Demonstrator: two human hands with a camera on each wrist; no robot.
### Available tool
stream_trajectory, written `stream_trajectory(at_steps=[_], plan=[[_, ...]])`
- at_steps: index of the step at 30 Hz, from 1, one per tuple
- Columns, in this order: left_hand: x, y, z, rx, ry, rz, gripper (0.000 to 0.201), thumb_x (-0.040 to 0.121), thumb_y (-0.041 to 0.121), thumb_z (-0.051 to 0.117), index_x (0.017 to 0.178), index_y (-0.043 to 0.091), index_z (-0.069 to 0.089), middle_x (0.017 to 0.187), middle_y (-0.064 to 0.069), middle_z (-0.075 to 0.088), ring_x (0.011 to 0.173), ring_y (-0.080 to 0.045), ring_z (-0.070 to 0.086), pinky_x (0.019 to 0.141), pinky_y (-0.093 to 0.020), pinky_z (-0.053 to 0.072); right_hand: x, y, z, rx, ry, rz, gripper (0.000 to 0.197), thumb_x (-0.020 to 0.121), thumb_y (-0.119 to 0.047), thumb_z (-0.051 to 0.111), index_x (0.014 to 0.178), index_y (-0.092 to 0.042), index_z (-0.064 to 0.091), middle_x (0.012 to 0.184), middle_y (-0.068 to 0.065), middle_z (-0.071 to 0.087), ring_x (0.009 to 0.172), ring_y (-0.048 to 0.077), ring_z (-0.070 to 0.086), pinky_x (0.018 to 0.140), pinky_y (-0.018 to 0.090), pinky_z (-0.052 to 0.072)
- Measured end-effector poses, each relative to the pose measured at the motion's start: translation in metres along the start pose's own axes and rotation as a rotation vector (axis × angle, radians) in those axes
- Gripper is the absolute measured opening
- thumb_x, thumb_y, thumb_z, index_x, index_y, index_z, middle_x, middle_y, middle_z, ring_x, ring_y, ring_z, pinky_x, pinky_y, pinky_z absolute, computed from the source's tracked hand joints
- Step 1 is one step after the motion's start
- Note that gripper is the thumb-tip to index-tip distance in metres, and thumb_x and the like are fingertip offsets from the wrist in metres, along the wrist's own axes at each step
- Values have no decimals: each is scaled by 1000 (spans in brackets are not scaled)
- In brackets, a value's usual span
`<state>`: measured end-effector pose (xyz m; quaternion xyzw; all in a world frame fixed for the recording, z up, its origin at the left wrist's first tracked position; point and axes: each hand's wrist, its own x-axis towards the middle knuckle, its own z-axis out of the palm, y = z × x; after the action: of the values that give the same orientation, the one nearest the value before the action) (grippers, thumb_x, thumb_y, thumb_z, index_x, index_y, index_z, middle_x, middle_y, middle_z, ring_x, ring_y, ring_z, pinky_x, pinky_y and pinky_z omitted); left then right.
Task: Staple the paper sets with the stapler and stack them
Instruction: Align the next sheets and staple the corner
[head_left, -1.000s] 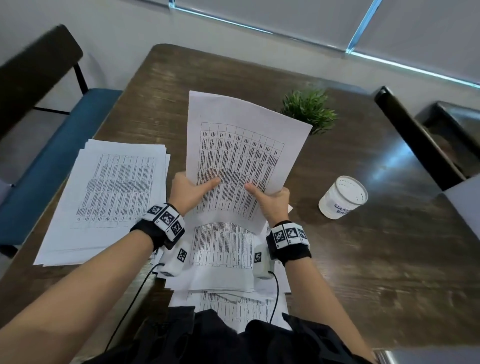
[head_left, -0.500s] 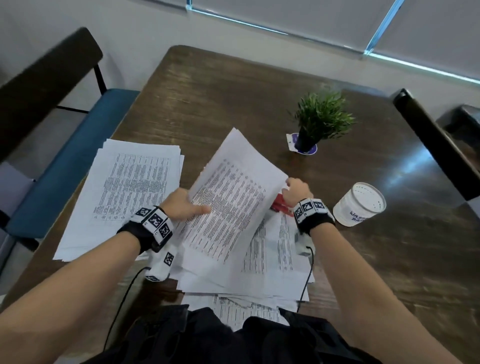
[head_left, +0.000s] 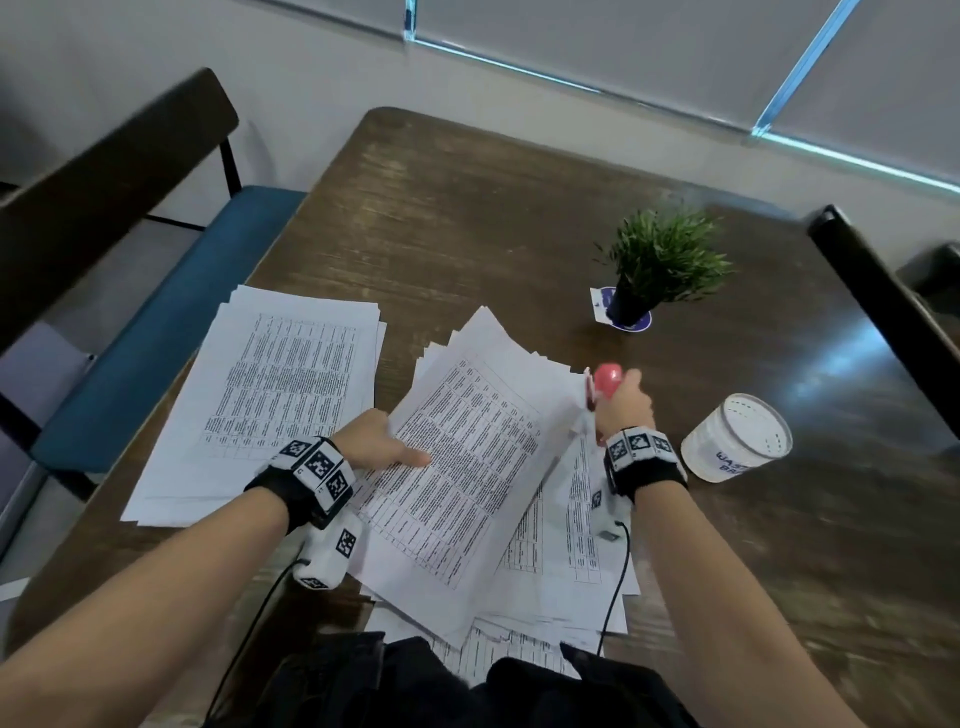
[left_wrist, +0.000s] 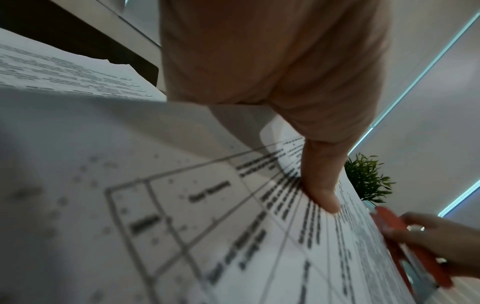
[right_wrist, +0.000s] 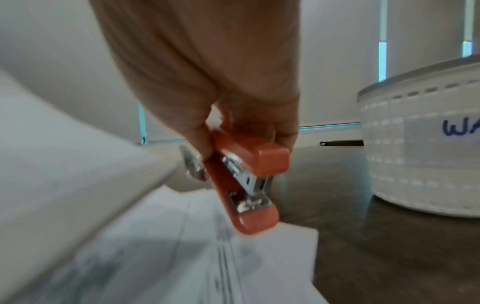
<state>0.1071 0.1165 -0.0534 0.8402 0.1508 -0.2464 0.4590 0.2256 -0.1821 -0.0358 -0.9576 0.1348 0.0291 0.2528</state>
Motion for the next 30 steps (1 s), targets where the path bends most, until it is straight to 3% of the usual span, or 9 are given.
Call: stream_trajectory(at_steps=[4, 6, 9, 11, 15, 19, 22, 26, 30], plan=[[1, 9, 7, 5, -37, 30, 47, 74, 32, 83, 55, 15, 44, 45, 6, 43, 39, -8, 39, 50, -23, 33, -5, -35, -38, 510, 300, -107, 39, 92, -32, 62, 124, -16, 47, 107, 8, 62, 94, 26, 58, 87, 37, 46], [0, 14, 11, -2, -64, 53, 39, 74, 29, 83, 60, 12, 51, 41, 9, 44, 36, -5, 40, 47, -22, 34, -8, -59, -49, 774, 346, -126, 34, 85, -42, 68, 109, -21, 59, 96, -1, 64, 84, 17, 61, 83, 36, 52], [-2, 22, 15, -9, -82, 106, 36, 73, 29, 84, 64, 12, 54, 44, 8, 46, 37, -5, 43, 47, -22, 36, -10, -86, -49, 1079, 325, -117, 26, 81, -51, 67, 93, -29, 62, 90, 2, 69, 81, 18, 67, 77, 43, 57], [-4, 24, 15, -18, -84, 116, 34, 72, 29, 84, 67, 12, 55, 48, 6, 49, 42, -7, 46, 49, -23, 38, -14, -96, -42, 1124, 326, -131, 27, 88, -48, 63, 108, -29, 59, 91, -1, 67, 80, 15, 65, 74, 38, 57], [-11, 27, 15, -57, -73, 144, 30, 74, 26, 83, 67, 13, 57, 45, 9, 48, 36, -1, 44, 45, -19, 37, -19, -100, -22, 1088, 303, -87, 63, 93, -46, 58, 145, -16, 39, 104, -2, 63, 87, 11, 63, 65, 14, 49], [-13, 29, 12, -75, -69, 155, 30, 72, 29, 84, 76, 7, 63, 44, 10, 49, 36, 0, 44, 45, -18, 36, -22, -103, -11, 1035, 288, -40, 72, 90, -54, 57, 149, -19, 33, 111, 1, 64, 101, 17, 63, 87, 31, 52], [-12, 28, 12, -103, -63, 151, 40, 72, 29, 84, 94, 0, 67, 45, 10, 52, 37, -1, 46, 44, -18, 36, -22, -106, -7, 1019, 301, -60, 71, 89, -54, 59, 146, -18, 37, 96, -8, 61, 96, 18, 63, 89, 37, 51], [-12, 32, 15, -103, -59, 173, 28, 74, 26, 83, 82, 7, 64, 38, 12, 48, 34, 2, 42, 42, -15, 33, -28, -114, -8, 1061, 275, -108, 45, 89, -52, 59, 125, -25, 54, 90, 0, 68, 81, 20, 64, 66, 28, 51], [-9, 31, 19, -99, -46, 191, 45, 70, 32, 86, 94, -2, 67, 43, 12, 52, 39, 1, 46, 47, -16, 37, -27, -124, -15, 1125, 258, -115, 28, 91, -49, 57, 101, -24, 63, 91, -3, 69, 89, 14, 66, 87, 35, 54]])
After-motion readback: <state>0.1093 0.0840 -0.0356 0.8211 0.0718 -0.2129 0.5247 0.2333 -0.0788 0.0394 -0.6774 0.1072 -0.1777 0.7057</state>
